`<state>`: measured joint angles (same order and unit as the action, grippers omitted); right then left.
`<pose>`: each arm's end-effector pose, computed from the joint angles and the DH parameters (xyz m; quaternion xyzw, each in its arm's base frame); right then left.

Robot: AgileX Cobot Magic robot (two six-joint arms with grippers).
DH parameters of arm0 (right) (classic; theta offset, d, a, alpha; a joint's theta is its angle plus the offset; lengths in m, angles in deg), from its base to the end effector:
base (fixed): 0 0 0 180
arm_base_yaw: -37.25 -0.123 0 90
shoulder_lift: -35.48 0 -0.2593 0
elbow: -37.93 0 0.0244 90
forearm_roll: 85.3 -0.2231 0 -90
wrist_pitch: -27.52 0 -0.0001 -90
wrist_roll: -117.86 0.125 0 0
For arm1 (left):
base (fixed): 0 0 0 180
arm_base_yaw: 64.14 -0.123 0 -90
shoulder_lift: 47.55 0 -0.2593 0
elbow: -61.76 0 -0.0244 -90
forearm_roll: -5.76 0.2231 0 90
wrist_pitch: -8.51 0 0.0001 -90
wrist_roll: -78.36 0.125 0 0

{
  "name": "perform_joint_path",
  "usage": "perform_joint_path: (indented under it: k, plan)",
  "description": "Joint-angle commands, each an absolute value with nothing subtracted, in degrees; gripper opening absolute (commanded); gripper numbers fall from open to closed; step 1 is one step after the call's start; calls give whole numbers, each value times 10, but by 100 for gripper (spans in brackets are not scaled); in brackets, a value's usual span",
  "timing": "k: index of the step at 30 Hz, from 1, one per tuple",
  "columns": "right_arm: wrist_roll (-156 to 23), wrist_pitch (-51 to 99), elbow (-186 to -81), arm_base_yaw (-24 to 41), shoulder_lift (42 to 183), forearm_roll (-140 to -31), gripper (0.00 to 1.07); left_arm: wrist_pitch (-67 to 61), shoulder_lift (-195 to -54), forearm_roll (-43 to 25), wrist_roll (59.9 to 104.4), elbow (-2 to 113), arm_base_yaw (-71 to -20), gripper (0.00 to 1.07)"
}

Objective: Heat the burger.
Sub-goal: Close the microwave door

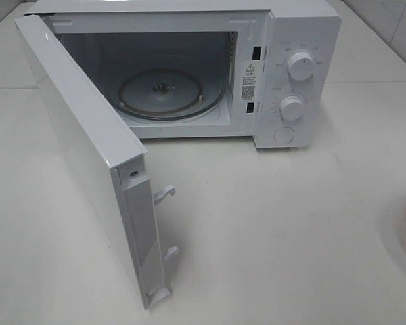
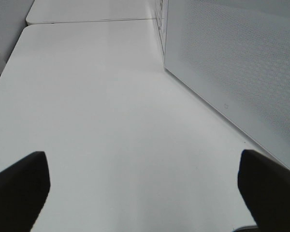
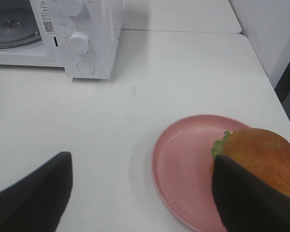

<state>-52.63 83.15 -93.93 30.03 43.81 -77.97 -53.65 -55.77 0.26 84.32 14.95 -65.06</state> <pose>0.0327 -0.0091 0.2577 0.0161 0.8277 0.0178 0.5607 0.0232 -0.0102 0.2511 0.0405 0.8516 -0.0166 0.5224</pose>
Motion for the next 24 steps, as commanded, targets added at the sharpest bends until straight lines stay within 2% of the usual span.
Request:
perform_joint_path:
  k: [1, 24]
  plan:
    - [-524, 827, -939, 304, 423, -779, 75, -528, -556, 0, 844, 149, -652, 98]
    - [-524, 827, -939, 304, 423, -779, 75, -528, -556, 0, 844, 149, -652, 98]
